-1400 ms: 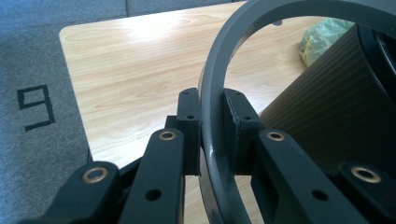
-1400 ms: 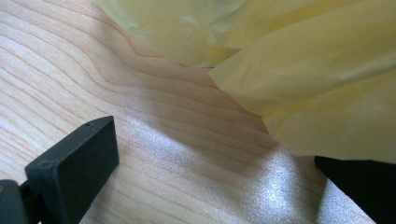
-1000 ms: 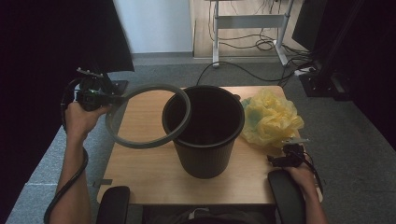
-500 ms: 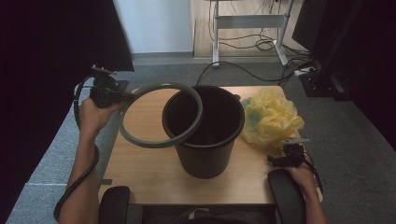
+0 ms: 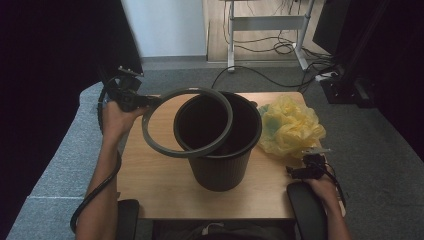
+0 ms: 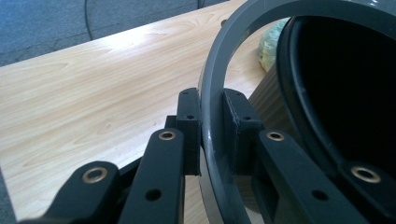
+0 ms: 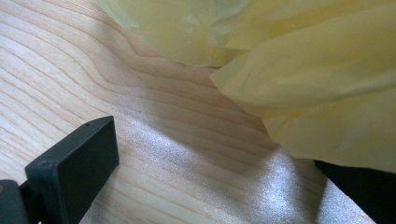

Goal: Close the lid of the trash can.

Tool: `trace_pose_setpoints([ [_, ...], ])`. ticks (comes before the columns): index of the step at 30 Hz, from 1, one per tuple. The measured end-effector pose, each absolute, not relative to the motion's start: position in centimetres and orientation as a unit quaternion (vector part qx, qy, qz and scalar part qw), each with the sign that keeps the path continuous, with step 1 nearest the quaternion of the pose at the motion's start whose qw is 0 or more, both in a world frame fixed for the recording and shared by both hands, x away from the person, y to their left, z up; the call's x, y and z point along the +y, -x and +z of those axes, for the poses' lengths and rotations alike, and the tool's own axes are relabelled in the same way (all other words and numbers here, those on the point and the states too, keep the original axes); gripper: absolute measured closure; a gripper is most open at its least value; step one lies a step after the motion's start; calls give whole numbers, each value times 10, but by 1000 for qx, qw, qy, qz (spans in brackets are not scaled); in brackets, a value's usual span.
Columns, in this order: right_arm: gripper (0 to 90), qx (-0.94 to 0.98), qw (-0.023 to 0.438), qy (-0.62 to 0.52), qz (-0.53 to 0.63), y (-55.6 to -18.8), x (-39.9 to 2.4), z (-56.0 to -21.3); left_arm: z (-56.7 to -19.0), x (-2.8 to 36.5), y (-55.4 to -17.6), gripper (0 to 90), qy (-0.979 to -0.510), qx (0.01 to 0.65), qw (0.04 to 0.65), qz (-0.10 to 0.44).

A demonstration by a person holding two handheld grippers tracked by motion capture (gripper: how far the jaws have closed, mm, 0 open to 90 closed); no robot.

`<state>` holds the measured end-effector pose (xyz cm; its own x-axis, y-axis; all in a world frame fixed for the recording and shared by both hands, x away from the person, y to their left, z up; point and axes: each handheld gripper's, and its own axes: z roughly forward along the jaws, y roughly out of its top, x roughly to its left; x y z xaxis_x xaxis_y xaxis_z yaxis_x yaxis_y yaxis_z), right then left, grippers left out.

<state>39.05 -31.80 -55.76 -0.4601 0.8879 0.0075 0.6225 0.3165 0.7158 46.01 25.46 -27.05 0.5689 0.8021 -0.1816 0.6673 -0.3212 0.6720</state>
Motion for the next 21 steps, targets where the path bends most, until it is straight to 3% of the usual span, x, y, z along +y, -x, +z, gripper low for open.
trace_pose_setpoints([
  [21,0,787,199,-479,334,-390,-318,-558,-273,197,-473,774,-820,422,378,80],
])
